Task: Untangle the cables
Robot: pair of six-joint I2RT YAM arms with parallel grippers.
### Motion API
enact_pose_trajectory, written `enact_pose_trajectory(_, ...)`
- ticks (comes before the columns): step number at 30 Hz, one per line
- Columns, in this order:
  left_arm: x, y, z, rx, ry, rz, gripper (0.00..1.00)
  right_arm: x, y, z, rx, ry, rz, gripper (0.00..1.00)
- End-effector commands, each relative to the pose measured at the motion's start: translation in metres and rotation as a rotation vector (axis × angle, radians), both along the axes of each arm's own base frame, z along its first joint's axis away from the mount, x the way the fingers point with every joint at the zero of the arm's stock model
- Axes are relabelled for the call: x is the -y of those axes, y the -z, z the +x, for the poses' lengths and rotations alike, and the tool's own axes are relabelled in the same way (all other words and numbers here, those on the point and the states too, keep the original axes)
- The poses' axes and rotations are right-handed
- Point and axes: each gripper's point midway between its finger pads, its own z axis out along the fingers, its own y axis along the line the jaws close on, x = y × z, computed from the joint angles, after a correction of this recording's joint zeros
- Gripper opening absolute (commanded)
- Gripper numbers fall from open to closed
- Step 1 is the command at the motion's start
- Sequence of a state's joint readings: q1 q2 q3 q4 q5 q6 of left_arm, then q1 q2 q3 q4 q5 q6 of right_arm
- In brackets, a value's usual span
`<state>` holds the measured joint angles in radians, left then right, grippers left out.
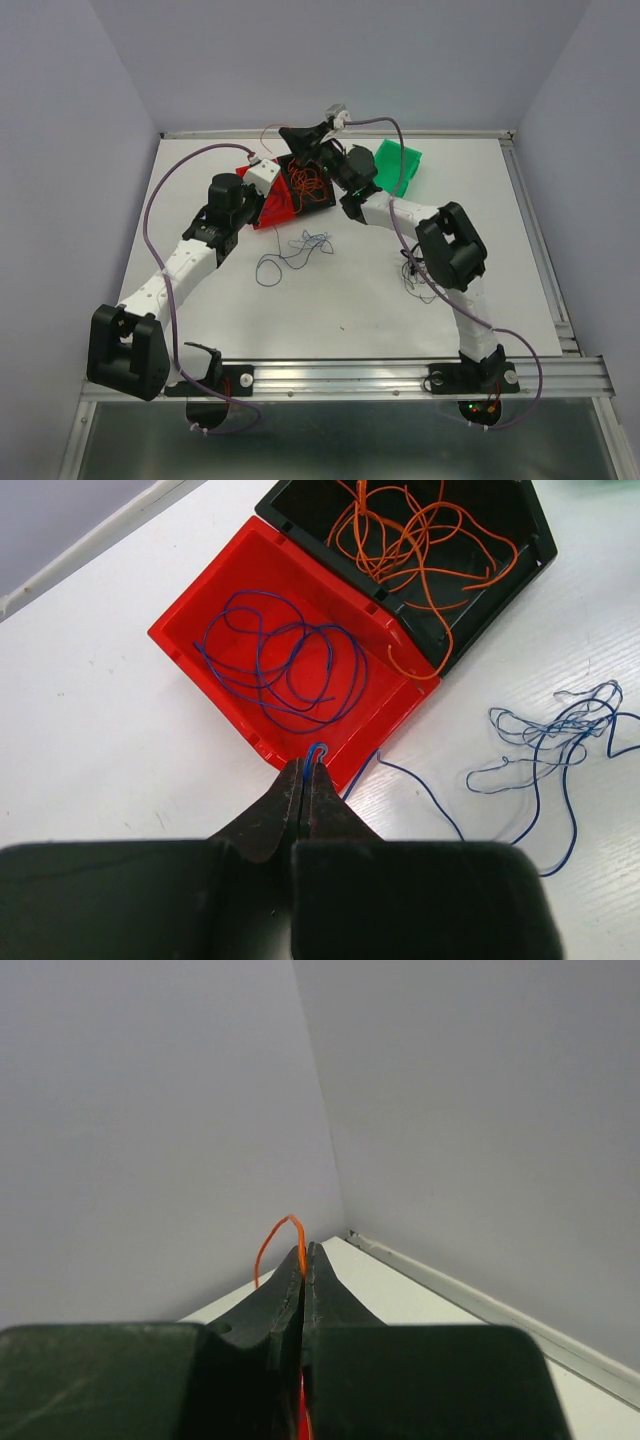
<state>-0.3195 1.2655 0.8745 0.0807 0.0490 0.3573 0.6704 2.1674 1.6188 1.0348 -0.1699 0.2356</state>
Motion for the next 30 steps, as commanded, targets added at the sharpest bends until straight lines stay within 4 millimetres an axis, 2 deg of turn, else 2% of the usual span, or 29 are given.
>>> enact_pose_trajectory(1, 0.002, -0.013, 0.002, 0.053, 0.002, -0.018, 0.00, 0.019, -0.034, 0.013, 0.016, -0.101, 0.135, 0.00)
enact_pose_trajectory(3, 0.002, -0.012, 0.002, 0.050, 0.003, -0.016, 0.00, 0.029, -0.031, 0.023, 0.001, -0.127, 0.153, 0.01)
enact_pose_trajectory(5, 0.002, -0.012, 0.002, 0.051, 0.004, -0.015, 0.00, 0.041, -0.018, 0.033, -0.043, -0.147, 0.183, 0.00)
enact_pose_trajectory(11, 0.002, -0.013, 0.002, 0.052, 0.002, -0.015, 0.00, 0.063, 0.000, 0.051, -0.116, -0.166, 0.219, 0.01)
enact_pose_trajectory(16, 0.001, -0.014, 0.001, 0.055, 0.000, -0.016, 0.00, 0.102, 0.015, 0.073, -0.172, -0.137, 0.256, 0.01)
enact_pose_trajectory(23, 0.001, -0.012, 0.003, 0.050, -0.003, -0.015, 0.00, 0.140, 0.026, 0.088, -0.226, -0.122, 0.304, 0.01)
enact_pose_trajectory(28, 0.003, -0.010, 0.004, 0.042, 0.004, -0.017, 0.00, 0.131, 0.037, 0.087, -0.232, -0.172, 0.266, 0.01)
enact_pose_trajectory(30, 0.004, -0.009, 0.004, 0.039, 0.006, -0.016, 0.00, 0.128, 0.049, 0.087, -0.242, -0.183, 0.244, 0.01)
